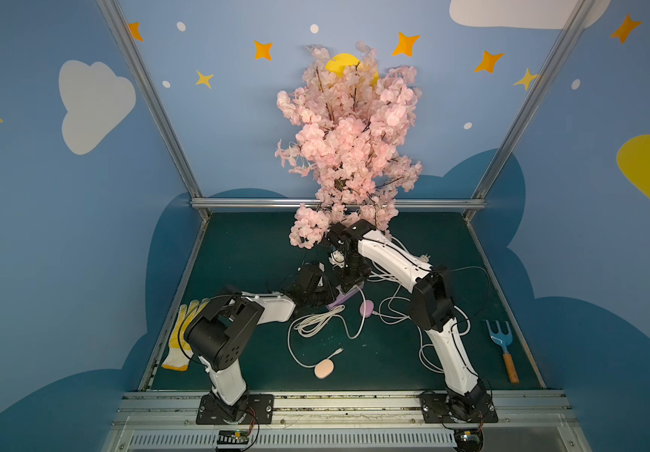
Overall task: Charge the bluetooth headset
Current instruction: Pick up the plug from the center of the board.
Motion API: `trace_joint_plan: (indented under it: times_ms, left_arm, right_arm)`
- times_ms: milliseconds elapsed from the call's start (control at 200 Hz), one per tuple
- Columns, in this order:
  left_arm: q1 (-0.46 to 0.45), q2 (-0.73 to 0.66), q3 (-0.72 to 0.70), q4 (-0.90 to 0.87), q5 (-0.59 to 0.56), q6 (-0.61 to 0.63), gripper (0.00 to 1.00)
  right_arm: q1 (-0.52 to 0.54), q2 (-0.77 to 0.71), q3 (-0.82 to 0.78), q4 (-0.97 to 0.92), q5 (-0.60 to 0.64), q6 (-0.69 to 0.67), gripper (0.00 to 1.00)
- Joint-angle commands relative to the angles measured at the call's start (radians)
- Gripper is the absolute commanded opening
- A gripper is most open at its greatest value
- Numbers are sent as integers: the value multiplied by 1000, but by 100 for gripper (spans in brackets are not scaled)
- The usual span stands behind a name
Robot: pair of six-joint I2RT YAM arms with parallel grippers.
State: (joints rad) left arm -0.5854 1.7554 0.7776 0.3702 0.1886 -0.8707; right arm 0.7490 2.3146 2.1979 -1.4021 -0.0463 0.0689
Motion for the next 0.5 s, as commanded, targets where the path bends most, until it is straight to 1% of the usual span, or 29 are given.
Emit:
trace_joint_plan:
  times_ms: [0,280,491]
  left_arm:
    - [-4,36,5,-26,5,14,9]
    - [-5,27,7,-43,2,32,8]
    - [-5,32,-12,-29,4,20,7]
  right_arm:
    - [-22,36,33,-41,-1,-13,0]
    - [-29,76,75,-65,35,-10,0]
    - [-33,107,111,-99,66,-11,0]
